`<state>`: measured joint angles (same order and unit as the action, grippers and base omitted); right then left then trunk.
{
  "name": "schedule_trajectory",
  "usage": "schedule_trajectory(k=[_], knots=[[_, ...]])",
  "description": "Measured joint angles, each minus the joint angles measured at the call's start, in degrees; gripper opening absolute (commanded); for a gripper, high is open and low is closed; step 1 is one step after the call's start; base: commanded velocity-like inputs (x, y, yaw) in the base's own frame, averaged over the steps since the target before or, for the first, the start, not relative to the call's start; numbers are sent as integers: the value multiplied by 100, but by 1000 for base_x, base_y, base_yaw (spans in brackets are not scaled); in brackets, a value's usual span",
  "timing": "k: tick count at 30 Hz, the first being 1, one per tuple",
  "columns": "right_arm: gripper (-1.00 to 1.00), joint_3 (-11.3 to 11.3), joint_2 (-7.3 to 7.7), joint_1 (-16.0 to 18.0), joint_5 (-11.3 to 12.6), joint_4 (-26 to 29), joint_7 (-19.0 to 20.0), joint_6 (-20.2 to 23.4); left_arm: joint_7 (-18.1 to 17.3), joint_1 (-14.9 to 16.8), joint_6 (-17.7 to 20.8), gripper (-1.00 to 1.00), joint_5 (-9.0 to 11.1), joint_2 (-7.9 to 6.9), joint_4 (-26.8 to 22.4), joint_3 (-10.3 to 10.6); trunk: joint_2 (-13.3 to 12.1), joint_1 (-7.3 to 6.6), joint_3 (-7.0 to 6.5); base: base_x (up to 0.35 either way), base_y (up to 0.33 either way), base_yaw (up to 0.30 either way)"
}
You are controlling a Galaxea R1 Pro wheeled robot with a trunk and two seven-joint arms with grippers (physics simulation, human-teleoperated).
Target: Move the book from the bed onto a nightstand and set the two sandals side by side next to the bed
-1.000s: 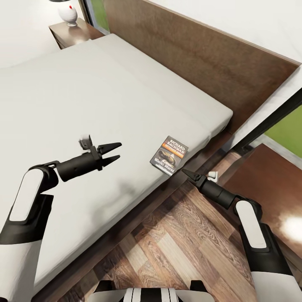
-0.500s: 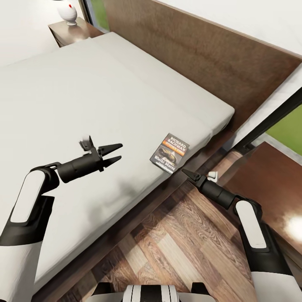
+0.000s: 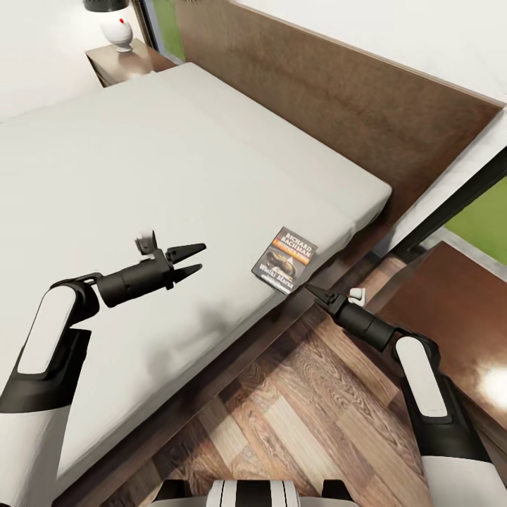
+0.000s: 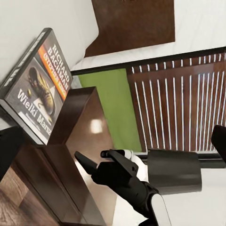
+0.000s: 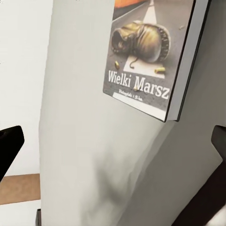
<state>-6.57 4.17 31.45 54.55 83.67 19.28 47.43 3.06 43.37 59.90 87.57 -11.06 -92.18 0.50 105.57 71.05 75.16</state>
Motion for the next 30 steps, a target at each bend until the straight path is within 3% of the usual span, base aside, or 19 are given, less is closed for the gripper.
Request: schedule_trajectory(k=[10,13,18,22,30], knots=[[100,-16,11,3,-2,0,-3,5,289,346,-7,100,-30,-44,2,-60,0,0,-91,0,0,0],[100,-21,27,5,0,0,-2,7,300,368,-12,100,101,-58,1,-127,0,0,-118,0,0,0],[100,-26,30,5,41,-15,-6,1,353,313,-11,100,570,-81,1,-342,159,87,-92,0,0,0],[100,-37,23,12,48,-82,-43,-14,368,313,-11,100,693,-105,1,-390,319,175,-57,0,0,0],[100,-244,22,85,152,-778,-350,-47,561,514,-10,100,913,-189,1,-435,640,351,14,0,0,0]])
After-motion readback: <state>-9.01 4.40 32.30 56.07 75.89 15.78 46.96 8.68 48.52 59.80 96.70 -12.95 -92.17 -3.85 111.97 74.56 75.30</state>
